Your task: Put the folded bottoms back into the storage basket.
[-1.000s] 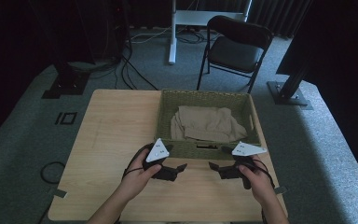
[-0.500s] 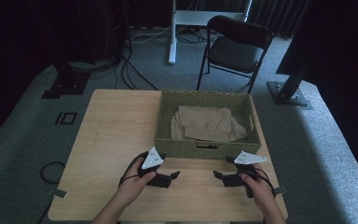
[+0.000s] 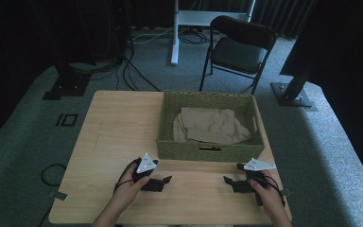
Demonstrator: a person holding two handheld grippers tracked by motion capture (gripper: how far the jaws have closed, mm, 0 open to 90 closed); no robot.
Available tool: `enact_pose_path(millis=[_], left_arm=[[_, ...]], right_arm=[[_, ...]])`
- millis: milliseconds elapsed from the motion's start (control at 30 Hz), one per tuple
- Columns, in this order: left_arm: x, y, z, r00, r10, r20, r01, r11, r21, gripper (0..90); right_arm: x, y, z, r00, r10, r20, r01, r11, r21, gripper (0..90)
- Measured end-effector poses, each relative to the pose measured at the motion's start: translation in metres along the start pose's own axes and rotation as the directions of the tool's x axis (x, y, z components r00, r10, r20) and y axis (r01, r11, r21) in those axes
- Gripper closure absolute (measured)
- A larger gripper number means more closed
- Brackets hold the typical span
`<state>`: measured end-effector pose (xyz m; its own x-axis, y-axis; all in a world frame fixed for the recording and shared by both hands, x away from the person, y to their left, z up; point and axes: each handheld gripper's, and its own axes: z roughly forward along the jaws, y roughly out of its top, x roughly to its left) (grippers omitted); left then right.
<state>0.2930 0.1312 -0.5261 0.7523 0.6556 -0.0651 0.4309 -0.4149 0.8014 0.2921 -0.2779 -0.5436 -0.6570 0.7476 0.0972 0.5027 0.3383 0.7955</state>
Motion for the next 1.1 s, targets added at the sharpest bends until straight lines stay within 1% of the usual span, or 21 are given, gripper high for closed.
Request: enact_pose_path(millis=[67,200,233,433,500,567,667,733,833,867,900,933,1000,1067,1100], left_arm=[[0.003,-0.005,0.0,0.9999,-0.01,-0.008,0.01,0.9999,0.008,17.9],[0.008,-0.012,-0.003,0.9994,-0.016,-0.032,0.017,0.9996,0.022,17.9],[0.009,-0.014,-0.005,0.9989,-0.026,-0.038,0.027,0.9993,0.025,17.9],[0.018,-0.026,-0.012,0.9965,-0.052,-0.065,0.055,0.9977,0.04,17.9],[0.021,-0.03,-0.016,0.9946,-0.068,-0.079,0.071,0.9968,0.038,17.9],[0.025,-0.035,-0.02,0.9922,-0.081,-0.095,0.085,0.9957,0.036,17.9],[0.031,-0.041,-0.026,0.9879,-0.103,-0.115,0.109,0.9933,0.041,17.9],[0.035,-0.045,-0.03,0.9835,-0.123,-0.133,0.13,0.9906,0.044,17.9],[0.04,-0.05,-0.036,0.9792,-0.133,-0.153,0.142,0.9889,0.045,17.9],[0.042,-0.052,-0.038,0.9763,-0.141,-0.164,0.15,0.9874,0.049,17.9],[0.043,-0.053,-0.039,0.975,-0.142,-0.171,0.153,0.9869,0.052,17.9],[0.044,-0.055,-0.041,0.9746,-0.137,-0.177,0.15,0.9869,0.059,17.9],[0.047,-0.058,-0.042,0.9715,-0.14,-0.192,0.154,0.986,0.063,17.9],[0.049,-0.06,-0.044,0.9671,-0.155,-0.202,0.171,0.9831,0.064,17.9],[0.05,-0.06,-0.045,0.9658,-0.156,-0.207,0.172,0.9834,0.059,17.9]], right_arm=[[-0.002,-0.003,-0.002,0.9999,0.001,0.017,-0.002,1.0,0.009,14.1],[-0.006,-0.008,-0.006,0.9989,0.016,0.044,-0.017,1.0,0.017,14.0],[-0.007,-0.009,-0.007,0.9985,0.019,0.052,-0.02,1.0,0.018,14.0],[-0.013,-0.018,-0.012,0.9942,0.04,0.1,-0.044,0.999,0.032,14.0],[-0.014,-0.02,-0.013,0.9925,0.047,0.113,-0.052,0.998,0.039,14.1],[-0.015,-0.022,-0.014,0.9902,0.054,0.128,-0.06,0.997,0.046,14.1],[-0.017,-0.025,-0.015,0.9885,0.064,0.137,-0.073,0.995,0.063,14.1],[-0.018,-0.026,-0.016,0.9874,0.065,0.144,-0.075,0.995,0.062,14.1],[-0.018,-0.027,-0.017,0.9856,0.069,0.155,-0.081,0.994,0.073,14.1],[-0.018,-0.027,-0.017,0.9853,0.07,0.156,-0.082,0.994,0.072,14.1],[-0.018,-0.027,-0.017,0.9843,0.071,0.162,-0.083,0.994,0.073,14.1],[-0.018,-0.027,-0.017,0.984,0.066,0.165,-0.079,0.994,0.076,14.1],[-0.017,-0.028,-0.017,0.9839,0.045,0.173,-0.06,0.994,0.087,14.1],[-0.016,-0.027,-0.016,0.9824,0.027,0.185,-0.046,0.994,0.094,13.4],[-0.016,-0.027,-0.016,0.9825,0.027,0.184,-0.045,0.994,0.096,13.4]])
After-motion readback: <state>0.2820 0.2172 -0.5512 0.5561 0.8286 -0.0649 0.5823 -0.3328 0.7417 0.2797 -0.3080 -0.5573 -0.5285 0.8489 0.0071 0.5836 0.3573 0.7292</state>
